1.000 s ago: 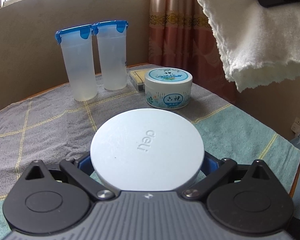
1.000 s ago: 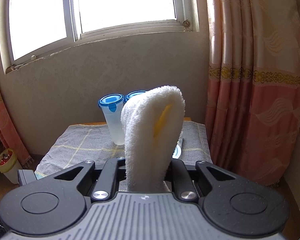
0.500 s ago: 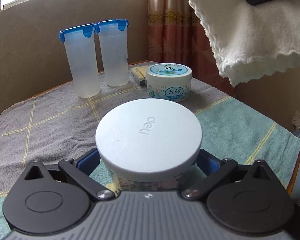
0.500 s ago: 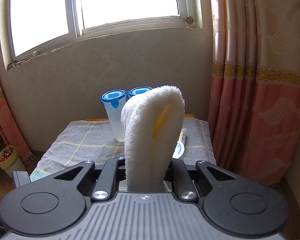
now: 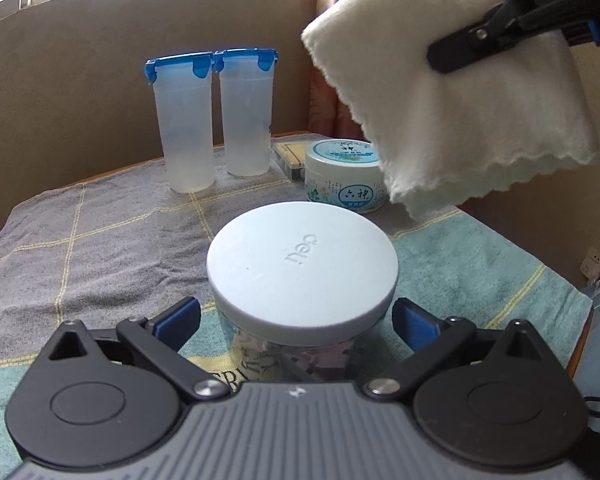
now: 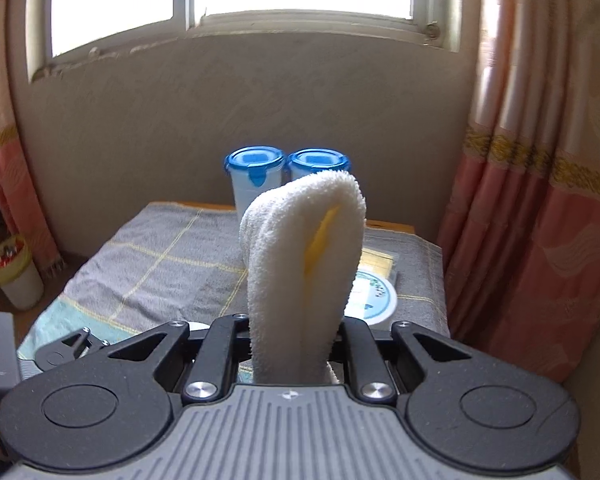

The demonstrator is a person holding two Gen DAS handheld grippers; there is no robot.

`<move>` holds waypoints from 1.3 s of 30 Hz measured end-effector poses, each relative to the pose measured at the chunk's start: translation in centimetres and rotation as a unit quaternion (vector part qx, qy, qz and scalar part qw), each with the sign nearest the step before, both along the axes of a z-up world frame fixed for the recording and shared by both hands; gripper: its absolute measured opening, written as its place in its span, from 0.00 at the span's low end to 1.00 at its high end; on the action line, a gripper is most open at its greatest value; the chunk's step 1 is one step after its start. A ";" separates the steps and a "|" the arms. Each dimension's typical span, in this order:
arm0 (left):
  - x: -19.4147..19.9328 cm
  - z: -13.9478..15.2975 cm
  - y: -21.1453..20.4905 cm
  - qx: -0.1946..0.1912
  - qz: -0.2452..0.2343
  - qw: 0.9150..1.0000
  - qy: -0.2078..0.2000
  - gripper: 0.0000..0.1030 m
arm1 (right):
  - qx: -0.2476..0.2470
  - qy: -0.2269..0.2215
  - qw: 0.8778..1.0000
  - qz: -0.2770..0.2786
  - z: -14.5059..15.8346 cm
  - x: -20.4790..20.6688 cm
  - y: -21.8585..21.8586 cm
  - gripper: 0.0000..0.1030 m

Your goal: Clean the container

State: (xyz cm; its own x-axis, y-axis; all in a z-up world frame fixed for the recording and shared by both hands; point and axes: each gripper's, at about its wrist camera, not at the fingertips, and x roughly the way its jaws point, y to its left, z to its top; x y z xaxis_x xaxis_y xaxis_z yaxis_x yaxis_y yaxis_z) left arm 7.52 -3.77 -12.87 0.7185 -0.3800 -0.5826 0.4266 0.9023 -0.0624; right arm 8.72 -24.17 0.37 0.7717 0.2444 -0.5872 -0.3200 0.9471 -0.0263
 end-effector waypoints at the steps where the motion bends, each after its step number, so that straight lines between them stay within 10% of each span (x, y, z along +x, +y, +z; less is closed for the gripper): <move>1: 0.0 0.0 0.1 -0.003 0.001 1.000 0.001 0.99 | -0.009 0.003 1.000 0.003 -0.4 0.5 0.6 0.17; 12: 0.0 -0.4 0.2 -0.010 0.006 1.000 -0.004 1.00 | -0.096 0.005 0.994 0.047 -3.0 3.3 6.6 0.17; 20: -0.8 -0.9 -1.1 0.039 -0.019 0.998 -0.035 1.00 | -0.065 0.059 0.992 0.086 -5.4 3.3 8.8 0.18; 39: -1.2 -0.5 3.1 -0.033 0.013 0.999 0.003 1.00 | 0.000 0.074 0.995 0.073 -4.1 3.0 5.9 0.18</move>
